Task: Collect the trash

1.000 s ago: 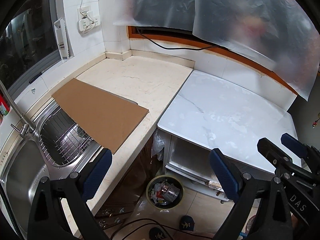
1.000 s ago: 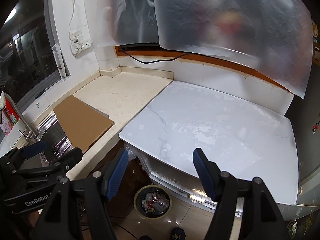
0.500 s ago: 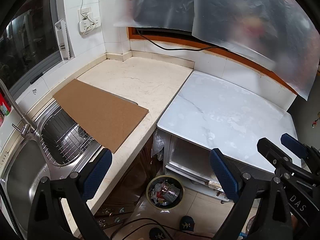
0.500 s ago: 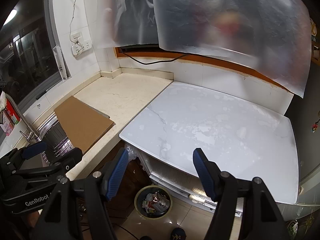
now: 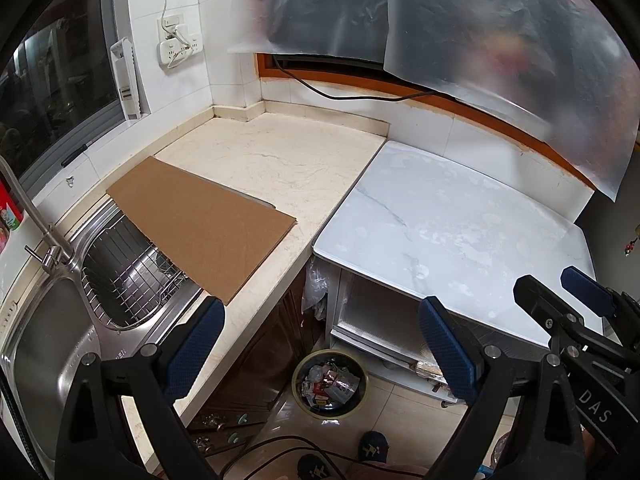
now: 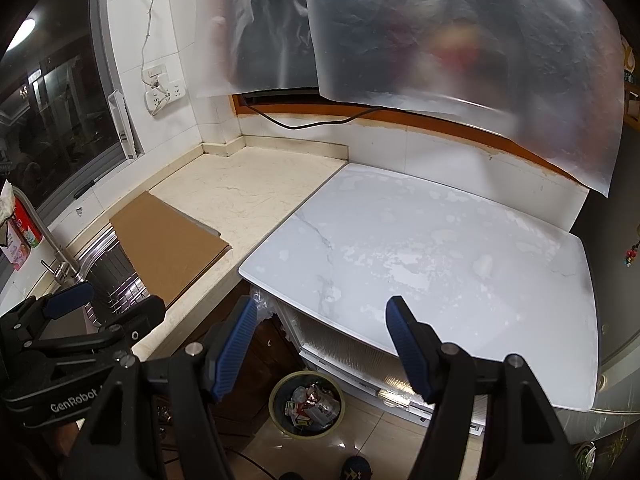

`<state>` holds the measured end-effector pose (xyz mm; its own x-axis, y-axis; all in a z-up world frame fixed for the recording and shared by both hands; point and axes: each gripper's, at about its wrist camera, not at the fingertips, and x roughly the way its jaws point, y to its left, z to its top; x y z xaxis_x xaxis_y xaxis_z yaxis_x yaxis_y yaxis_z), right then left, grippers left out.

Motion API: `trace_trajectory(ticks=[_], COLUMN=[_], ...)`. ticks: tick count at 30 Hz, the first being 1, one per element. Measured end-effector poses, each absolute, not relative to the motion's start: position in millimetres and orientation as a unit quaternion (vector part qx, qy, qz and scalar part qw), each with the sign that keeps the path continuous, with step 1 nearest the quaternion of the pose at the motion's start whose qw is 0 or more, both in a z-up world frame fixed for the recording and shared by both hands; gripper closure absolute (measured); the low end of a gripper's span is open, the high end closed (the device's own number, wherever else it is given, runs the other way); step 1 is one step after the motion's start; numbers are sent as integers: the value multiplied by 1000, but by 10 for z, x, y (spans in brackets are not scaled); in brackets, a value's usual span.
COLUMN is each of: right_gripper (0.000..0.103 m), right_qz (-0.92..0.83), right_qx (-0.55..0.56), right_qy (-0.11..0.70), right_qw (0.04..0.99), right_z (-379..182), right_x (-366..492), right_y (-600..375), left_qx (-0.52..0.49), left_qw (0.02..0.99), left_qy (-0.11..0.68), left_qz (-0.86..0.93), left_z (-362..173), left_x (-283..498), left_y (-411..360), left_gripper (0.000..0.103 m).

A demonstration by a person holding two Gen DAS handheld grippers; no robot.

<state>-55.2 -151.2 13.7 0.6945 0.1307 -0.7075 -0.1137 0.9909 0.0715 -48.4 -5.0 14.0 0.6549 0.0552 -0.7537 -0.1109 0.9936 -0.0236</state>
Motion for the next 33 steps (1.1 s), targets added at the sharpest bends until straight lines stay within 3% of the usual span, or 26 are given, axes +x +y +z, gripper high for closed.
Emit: trace_trajectory(ticks=[33], right_gripper=[35], right_qz=[58], right_qx=[15], right_qy=[392], right_qw=[918], right_z=[84], right_x=[-473], right_y=[-1600], left_qx=[-29], left_qw=[910], left_qy=[411], left_qz=[42], left_z=[145], left_x=[-452], left_y=[-175], left_gripper=[8])
